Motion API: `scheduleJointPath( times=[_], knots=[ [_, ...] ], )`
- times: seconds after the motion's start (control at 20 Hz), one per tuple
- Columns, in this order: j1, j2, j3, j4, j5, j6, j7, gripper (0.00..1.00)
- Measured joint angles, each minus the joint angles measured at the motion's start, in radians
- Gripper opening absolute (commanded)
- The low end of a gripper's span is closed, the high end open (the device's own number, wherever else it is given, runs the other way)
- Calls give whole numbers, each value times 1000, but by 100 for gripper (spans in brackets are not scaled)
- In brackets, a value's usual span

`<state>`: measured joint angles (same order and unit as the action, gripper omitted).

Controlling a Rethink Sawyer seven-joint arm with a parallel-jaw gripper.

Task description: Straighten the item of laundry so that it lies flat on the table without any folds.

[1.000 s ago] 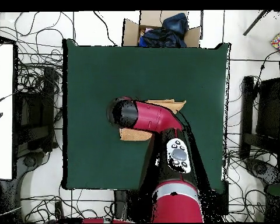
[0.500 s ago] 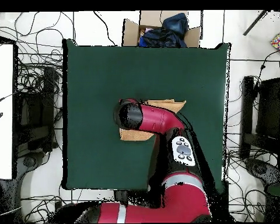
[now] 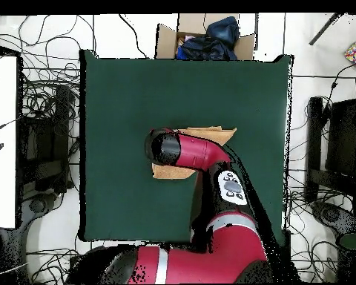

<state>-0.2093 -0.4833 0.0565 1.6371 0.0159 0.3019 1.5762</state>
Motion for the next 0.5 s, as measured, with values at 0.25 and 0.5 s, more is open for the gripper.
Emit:
scheduleJointPath(
  times=[0.25, 0.5],
  knots=[
    [16, 6, 5, 0, 0, 0, 0, 100],
    [27, 9, 8, 0, 0, -4, 0, 100]
  ],
)
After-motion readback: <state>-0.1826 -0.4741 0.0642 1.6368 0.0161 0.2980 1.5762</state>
